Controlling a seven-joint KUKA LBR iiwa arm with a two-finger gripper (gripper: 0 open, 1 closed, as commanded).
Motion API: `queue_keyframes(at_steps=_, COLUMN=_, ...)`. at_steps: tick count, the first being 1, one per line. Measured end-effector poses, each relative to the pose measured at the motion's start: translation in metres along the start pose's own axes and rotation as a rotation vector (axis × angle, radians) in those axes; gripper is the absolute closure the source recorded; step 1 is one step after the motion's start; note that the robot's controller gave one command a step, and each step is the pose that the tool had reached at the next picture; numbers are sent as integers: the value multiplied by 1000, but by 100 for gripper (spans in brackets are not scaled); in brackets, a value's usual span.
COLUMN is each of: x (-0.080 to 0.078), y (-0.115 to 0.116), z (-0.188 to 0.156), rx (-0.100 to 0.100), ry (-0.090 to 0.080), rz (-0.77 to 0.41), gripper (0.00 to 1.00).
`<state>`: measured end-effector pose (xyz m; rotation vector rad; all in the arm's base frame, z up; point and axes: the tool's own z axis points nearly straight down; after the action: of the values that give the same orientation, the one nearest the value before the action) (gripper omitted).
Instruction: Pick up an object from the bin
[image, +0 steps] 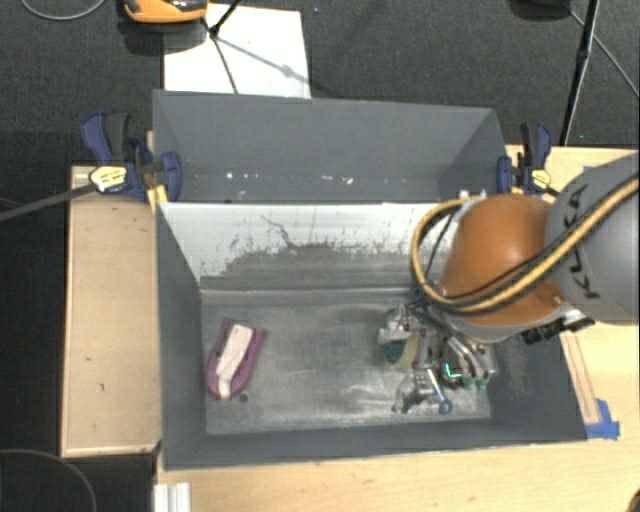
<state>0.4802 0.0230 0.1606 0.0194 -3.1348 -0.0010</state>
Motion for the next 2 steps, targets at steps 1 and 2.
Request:
queue_keyframes(at_steps=1, x=-92, y=-22, z=87, rx=2, ry=-10, rz=-552, gripper=0)
queue_keyframes(at_steps=2, x=-93, y=-67, z=58, rx=-2, ry=-9, rz=-457, gripper=0)
